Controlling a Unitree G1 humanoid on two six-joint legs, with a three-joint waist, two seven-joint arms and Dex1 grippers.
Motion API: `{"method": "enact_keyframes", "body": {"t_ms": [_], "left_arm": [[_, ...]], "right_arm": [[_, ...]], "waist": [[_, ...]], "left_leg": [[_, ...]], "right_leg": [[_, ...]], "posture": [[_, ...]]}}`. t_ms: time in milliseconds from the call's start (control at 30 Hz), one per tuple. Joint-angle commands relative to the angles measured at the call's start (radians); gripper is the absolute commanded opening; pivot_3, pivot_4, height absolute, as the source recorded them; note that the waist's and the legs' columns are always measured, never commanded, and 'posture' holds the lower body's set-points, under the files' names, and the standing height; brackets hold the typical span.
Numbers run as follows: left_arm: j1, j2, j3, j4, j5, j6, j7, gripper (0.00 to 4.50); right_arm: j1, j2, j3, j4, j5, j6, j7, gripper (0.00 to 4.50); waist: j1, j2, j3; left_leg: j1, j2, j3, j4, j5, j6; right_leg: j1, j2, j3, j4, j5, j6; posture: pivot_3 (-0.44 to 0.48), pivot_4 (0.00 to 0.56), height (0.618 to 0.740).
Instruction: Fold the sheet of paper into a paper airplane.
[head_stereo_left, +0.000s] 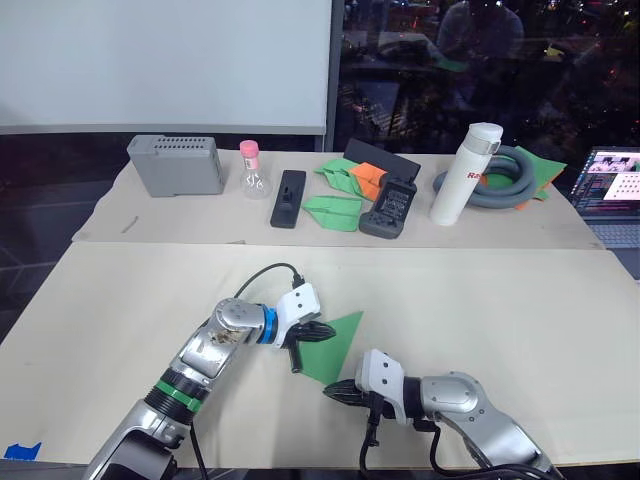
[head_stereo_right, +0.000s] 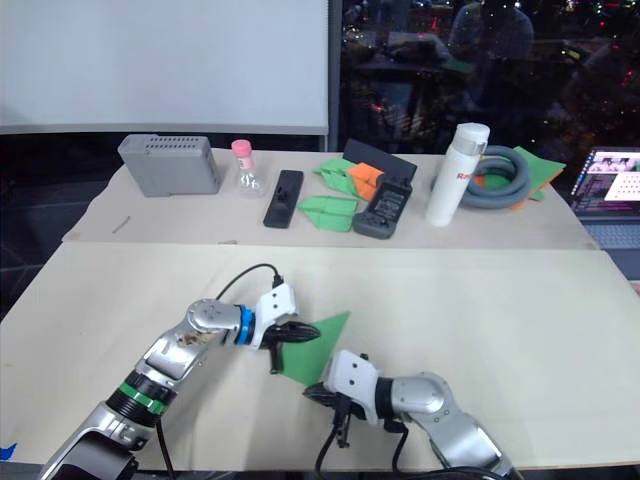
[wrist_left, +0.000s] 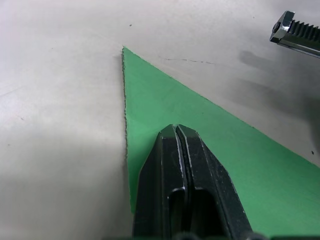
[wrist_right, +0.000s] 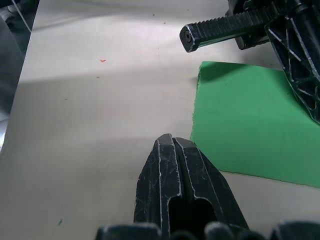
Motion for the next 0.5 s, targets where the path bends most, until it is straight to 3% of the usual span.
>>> {"method": "enact_keyframes", "body": {"t_ms": [33,200,500], "left_arm": [[0.019,0.001,-0.028,0.047,0.031,0.011,0.005,0.03],[0.024,-0.009,-0.027,0.057,0.032,0.0,0.013,0.03],[0.035,-0.009,-0.02,0.051,0.034,-0.003,0.026,0.03]], "right_arm": [[-0.022,-0.027,-0.072,-0.053,0.071,0.066,0.016,0.0],[-0.062,-0.036,-0.112,-0.089,0.138,0.129,0.015,0.0],[-0.083,-0.038,-0.086,-0.006,0.079,0.099,-0.02,0.0]], "waist": [[0.001,0.0,0.0],[0.003,0.0,0.0],[0.005,0.0,0.0]], "left_leg": [[0.0,0.0,0.0,0.0,0.0,0.0],[-0.001,0.0,0.0,0.001,0.0,0.001],[-0.001,-0.001,0.0,0.001,0.0,0.001]], "right_leg": [[0.0,0.0,0.0,0.0,0.0,0.0],[0.0,0.0,0.0,0.0,0.0,0.0],[0.0,-0.001,0.0,0.0,0.0,0.0]], "posture": [[0.0,0.15,0.74],[0.0,0.15,0.74],[0.0,0.15,0.74]]}}
